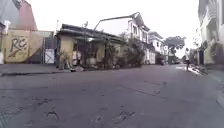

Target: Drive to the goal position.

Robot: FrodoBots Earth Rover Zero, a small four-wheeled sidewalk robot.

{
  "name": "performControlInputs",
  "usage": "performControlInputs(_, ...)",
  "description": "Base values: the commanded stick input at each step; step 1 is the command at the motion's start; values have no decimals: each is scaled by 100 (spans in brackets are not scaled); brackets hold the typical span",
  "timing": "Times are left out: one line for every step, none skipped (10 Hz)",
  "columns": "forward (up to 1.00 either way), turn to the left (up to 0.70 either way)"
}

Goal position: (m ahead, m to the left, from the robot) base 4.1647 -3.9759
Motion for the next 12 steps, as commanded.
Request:
performControlInputs(0,-100)
performControlInputs(0,-100)
performControlInputs(0,-100)
performControlInputs(0,-100)
performControlInputs(0,-100)
performControlInputs(0,-100)
performControlInputs(0,-100)
performControlInputs(0,-53)
performControlInputs(0,0)
performControlInputs(0,0)
performControlInputs(0,0)
performControlInputs(0,0)
